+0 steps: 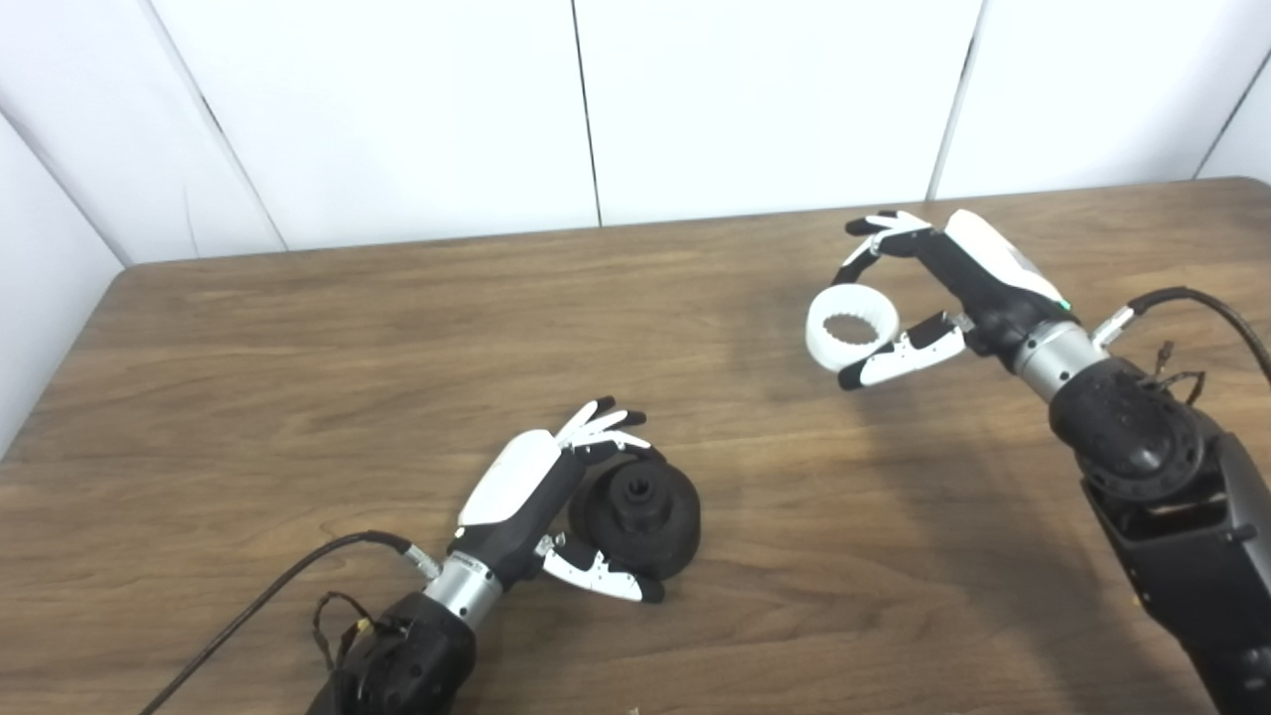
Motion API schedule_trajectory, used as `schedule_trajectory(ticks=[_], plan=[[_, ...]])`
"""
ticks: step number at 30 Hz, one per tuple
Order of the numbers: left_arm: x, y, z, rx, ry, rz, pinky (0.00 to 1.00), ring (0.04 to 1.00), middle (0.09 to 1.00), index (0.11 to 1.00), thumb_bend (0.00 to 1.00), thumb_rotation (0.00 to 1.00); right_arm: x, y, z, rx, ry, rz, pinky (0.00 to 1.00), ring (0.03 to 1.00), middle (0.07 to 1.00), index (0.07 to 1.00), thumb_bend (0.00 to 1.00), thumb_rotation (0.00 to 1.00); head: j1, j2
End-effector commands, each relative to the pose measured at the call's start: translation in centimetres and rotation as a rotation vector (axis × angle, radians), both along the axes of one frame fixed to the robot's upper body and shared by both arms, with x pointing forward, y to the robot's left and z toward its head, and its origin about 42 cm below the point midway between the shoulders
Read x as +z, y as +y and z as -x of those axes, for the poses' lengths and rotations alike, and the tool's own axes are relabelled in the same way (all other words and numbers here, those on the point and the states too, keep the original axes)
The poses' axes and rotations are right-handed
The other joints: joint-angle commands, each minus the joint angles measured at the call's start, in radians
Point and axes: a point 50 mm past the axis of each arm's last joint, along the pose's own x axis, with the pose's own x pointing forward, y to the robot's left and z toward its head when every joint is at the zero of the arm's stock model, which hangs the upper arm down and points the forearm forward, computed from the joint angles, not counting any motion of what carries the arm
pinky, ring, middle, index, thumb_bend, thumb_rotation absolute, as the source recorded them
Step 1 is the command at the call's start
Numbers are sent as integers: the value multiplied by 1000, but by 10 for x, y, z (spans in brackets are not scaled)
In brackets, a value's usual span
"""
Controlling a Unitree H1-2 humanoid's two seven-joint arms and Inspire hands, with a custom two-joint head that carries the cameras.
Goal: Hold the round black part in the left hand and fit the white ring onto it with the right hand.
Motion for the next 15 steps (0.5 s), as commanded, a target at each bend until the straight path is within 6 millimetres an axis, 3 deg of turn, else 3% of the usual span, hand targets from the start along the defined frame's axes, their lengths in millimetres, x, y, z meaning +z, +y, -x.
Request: schedule_trajectory(ticks=[1,15], plan=[[-6,-1,-1,-8,40,-20,881,997,913,608,895,202,22,12,8,55,-63,5,918,956,878,487,525,145,0,1],[-7,-6,-1,-8,43,-14,886,1000,917,613,893,212,17,54,34,204,-16,-11,881,970,883,487,525,145,7,5]])
